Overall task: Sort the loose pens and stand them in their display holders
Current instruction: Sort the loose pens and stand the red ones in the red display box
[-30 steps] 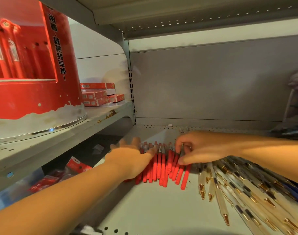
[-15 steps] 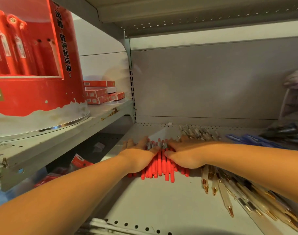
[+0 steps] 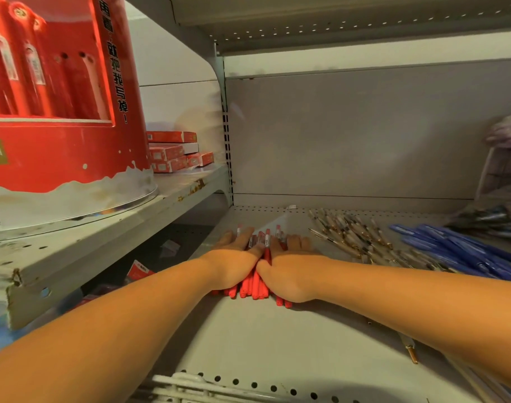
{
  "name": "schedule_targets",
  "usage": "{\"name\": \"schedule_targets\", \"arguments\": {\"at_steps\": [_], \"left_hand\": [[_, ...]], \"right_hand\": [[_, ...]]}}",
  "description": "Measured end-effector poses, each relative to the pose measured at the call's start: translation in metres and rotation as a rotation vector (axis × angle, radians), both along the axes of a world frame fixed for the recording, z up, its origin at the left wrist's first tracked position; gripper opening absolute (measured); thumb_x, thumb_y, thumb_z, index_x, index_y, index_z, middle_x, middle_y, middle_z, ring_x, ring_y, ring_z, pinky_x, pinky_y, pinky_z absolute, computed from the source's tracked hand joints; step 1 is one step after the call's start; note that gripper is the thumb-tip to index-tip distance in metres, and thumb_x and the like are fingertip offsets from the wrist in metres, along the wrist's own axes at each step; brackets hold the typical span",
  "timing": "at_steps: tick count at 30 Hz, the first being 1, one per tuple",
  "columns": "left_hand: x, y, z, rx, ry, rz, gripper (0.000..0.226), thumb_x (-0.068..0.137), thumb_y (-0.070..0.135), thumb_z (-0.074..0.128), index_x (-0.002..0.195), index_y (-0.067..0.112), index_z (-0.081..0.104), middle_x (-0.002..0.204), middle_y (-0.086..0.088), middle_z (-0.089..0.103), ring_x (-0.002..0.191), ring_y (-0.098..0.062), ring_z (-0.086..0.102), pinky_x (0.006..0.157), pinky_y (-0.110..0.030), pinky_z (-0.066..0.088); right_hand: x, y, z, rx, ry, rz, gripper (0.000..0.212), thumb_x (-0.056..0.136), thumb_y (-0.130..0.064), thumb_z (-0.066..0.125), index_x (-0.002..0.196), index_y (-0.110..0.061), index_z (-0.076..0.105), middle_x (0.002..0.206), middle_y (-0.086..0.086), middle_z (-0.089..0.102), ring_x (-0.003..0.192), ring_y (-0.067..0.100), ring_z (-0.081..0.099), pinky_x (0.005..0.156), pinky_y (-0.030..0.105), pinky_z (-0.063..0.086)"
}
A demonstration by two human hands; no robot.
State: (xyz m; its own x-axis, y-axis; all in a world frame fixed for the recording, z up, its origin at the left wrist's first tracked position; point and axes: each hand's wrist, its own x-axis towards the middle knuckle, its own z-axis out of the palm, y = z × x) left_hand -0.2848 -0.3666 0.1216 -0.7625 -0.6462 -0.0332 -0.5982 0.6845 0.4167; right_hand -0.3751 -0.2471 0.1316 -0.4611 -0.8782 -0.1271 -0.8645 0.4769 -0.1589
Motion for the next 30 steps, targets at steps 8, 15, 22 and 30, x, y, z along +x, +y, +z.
{"name": "schedule_targets", "arguments": {"at_steps": [8, 15, 22, 30], "left_hand": [[0.001, -0.004, 0.001, -0.002, 0.042, 0.004, 0.073, 0.097, 0.065, 0.032, 0.157, 0.036, 0.003, 0.166, -0.004, 0.005, 0.152, -0.029, 0.007, 0.122, -0.049, 0.011], [0.002, -0.008, 0.002, -0.005, 0.116, 0.029, 0.074, 0.094, 0.068, 0.035, 0.156, 0.030, 0.017, 0.164, -0.006, 0.019, 0.147, -0.031, 0.024, 0.118, -0.048, 0.024], [0.005, -0.002, 0.011, -0.003, 0.185, 0.019, 0.065, 0.097, 0.059, 0.039, 0.153, 0.028, 0.026, 0.159, -0.005, 0.027, 0.141, -0.029, 0.034, 0.111, -0.042, 0.031], [-0.016, 0.071, 0.045, -0.193, 0.132, -0.253, 0.048, 0.093, 0.065, 0.042, 0.121, 0.029, 0.057, 0.112, 0.003, 0.065, 0.104, -0.020, 0.060, 0.076, -0.027, 0.043]], "right_hand": [[-0.011, 0.012, 0.012, -0.149, -0.099, 0.037, 0.060, 0.099, -0.055, 0.022, 0.148, -0.020, 0.029, 0.140, 0.016, 0.047, 0.126, 0.035, 0.046, 0.092, 0.033, 0.035], [-0.035, 0.033, 0.025, -0.191, -0.125, 0.044, 0.034, 0.099, -0.050, 0.032, 0.120, -0.027, 0.047, 0.109, 0.001, 0.053, 0.096, 0.019, 0.055, 0.084, 0.037, 0.047], [-0.064, 0.050, 0.047, -0.297, -0.138, 0.052, 0.043, 0.098, -0.048, 0.033, 0.113, -0.019, 0.061, 0.107, 0.008, 0.064, 0.099, 0.022, 0.062, 0.083, 0.037, 0.050], [-0.120, 0.094, 0.052, -0.273, -0.088, -0.069, 0.038, 0.092, -0.050, 0.045, 0.107, -0.019, 0.063, 0.106, 0.011, 0.067, 0.104, 0.029, 0.064, 0.083, 0.035, 0.051]]}}
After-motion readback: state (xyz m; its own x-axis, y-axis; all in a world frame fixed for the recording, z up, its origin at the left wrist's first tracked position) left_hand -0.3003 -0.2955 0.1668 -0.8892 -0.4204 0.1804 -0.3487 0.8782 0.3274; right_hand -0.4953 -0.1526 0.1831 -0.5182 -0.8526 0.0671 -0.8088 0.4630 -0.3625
